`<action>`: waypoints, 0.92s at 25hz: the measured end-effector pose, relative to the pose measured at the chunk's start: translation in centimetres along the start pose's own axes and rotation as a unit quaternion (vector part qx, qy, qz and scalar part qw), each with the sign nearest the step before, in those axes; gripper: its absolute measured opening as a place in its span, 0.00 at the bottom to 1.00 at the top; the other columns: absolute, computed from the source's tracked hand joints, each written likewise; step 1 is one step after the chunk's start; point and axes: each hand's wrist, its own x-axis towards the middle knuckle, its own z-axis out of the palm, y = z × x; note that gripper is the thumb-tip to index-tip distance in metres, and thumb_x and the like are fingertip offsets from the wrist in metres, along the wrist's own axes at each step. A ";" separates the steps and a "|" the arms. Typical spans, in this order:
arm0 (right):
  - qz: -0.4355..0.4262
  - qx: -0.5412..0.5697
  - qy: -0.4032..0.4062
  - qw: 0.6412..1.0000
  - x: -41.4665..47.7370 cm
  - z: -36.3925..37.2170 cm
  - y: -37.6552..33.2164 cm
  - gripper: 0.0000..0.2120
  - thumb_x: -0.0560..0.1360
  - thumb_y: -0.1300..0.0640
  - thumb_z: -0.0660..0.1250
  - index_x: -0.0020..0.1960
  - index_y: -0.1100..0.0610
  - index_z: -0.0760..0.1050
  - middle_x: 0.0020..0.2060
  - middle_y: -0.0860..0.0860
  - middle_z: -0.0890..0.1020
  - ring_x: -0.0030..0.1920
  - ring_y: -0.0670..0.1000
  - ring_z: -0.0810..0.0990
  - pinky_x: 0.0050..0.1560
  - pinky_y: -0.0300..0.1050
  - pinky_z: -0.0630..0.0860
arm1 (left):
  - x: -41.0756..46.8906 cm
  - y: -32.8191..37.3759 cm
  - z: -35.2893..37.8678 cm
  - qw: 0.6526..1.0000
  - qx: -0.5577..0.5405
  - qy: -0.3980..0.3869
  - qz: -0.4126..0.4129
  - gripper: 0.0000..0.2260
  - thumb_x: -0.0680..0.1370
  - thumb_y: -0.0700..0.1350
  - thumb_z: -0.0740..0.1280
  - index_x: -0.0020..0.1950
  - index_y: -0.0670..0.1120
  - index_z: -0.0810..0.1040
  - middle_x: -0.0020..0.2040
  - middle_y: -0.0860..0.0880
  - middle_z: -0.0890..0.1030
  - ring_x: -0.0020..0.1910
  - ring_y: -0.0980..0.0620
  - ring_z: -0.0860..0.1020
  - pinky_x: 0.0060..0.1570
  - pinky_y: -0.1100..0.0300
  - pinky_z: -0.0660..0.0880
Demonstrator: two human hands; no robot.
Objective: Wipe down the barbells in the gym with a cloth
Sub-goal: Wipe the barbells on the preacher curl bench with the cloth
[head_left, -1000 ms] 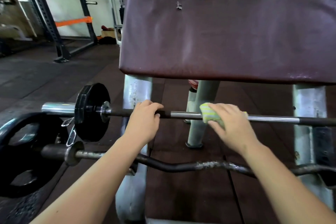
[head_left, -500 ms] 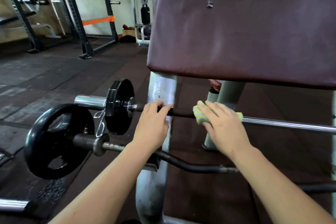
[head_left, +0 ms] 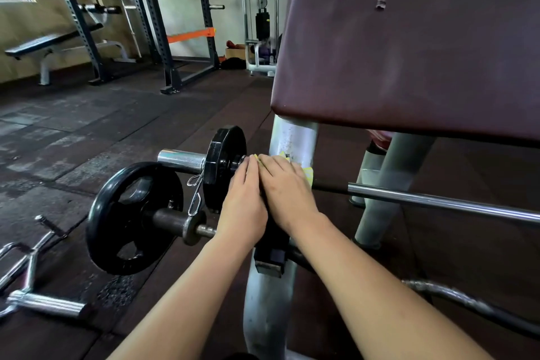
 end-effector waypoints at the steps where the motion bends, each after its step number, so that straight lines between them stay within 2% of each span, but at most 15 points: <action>1: -0.008 0.005 -0.006 1.000 0.2 0.0 0.3 0.25 0.78 0.56 0.58 0.74 0.56 0.72 0.70 0.52 0.78 0.68 0.57 0.77 0.65 0.58 0.76 | 0.0 0.0 0.0 1.000 0.000 -0.001 0.000 0.30 0.77 0.32 0.56 0.80 0.40 0.55 0.79 0.42 0.59 0.78 0.46 0.58 0.73 0.65 0.51; 4: -0.014 0.017 -0.011 1.000 -1.4 -1.6 2.6 0.26 0.76 0.58 0.62 0.74 0.54 0.72 0.68 0.51 0.79 0.67 0.57 0.77 0.63 0.57 0.77 | -0.1 0.3 0.3 1.000 0.007 -0.012 0.021 0.31 0.76 0.32 0.58 0.79 0.41 0.58 0.77 0.42 0.63 0.77 0.43 0.60 0.76 0.57 0.57; 6: 0.009 -0.006 0.011 1.000 -4.1 -3.0 5.6 0.28 0.73 0.58 0.68 0.73 0.51 0.73 0.66 0.50 0.80 0.65 0.56 0.77 0.61 0.56 0.78 | -0.2 1.0 0.8 0.999 0.017 -0.018 0.044 0.29 0.75 0.33 0.61 0.77 0.44 0.64 0.73 0.44 0.68 0.76 0.43 0.61 0.75 0.51 0.60; 8: 0.057 -0.037 0.029 0.997 -7.0 -4.3 8.2 0.31 0.72 0.57 0.72 0.74 0.49 0.72 0.66 0.50 0.79 0.66 0.57 0.76 0.65 0.55 0.75 | -0.2 2.1 1.8 0.997 0.018 -0.019 0.070 0.24 0.75 0.35 0.64 0.71 0.46 0.72 0.69 0.46 0.72 0.74 0.44 0.64 0.73 0.48 0.64; 12: 0.134 -0.086 0.067 0.985 -7.5 -3.3 7.3 0.25 0.75 0.55 0.69 0.73 0.49 0.74 0.67 0.51 0.80 0.68 0.58 0.76 0.69 0.58 0.70 | 0.3 4.5 3.9 0.992 0.031 -0.032 0.114 0.20 0.74 0.37 0.64 0.65 0.44 0.75 0.63 0.46 0.75 0.65 0.45 0.70 0.69 0.50 0.67; 15: 0.114 -0.072 0.057 0.989 -7.4 -3.6 7.6 0.24 0.78 0.53 0.66 0.74 0.49 0.72 0.67 0.51 0.79 0.68 0.58 0.76 0.69 0.58 0.71 | 0.6 5.4 4.8 0.992 0.043 -0.022 0.118 0.18 0.72 0.38 0.65 0.62 0.43 0.76 0.59 0.44 0.77 0.61 0.42 0.72 0.67 0.50 0.67; 18: 0.112 -0.113 0.031 0.987 -11.4 -7.0 12.4 0.28 0.77 0.48 0.64 0.76 0.48 0.70 0.67 0.51 0.78 0.68 0.58 0.75 0.69 0.56 0.70 | 0.6 6.9 5.8 0.987 0.051 -0.035 0.147 0.18 0.74 0.40 0.67 0.64 0.47 0.76 0.58 0.47 0.77 0.59 0.43 0.75 0.69 0.45 0.66; 21: 0.191 -0.149 0.059 0.968 -15.8 -9.5 16.1 0.28 0.77 0.46 0.62 0.77 0.48 0.69 0.70 0.52 0.77 0.72 0.59 0.72 0.73 0.60 0.65 | 0.3 9.1 7.0 0.983 0.047 -0.052 0.172 0.18 0.75 0.42 0.67 0.65 0.48 0.76 0.58 0.49 0.78 0.60 0.46 0.74 0.70 0.44 0.65; 23: 0.226 -0.147 0.076 0.960 -15.3 -8.6 14.9 0.28 0.76 0.48 0.62 0.76 0.49 0.70 0.71 0.52 0.77 0.73 0.60 0.72 0.74 0.63 0.63 | 0.2 9.9 7.6 0.982 0.041 -0.054 0.176 0.18 0.75 0.41 0.66 0.65 0.48 0.77 0.58 0.49 0.78 0.59 0.47 0.73 0.69 0.43 0.66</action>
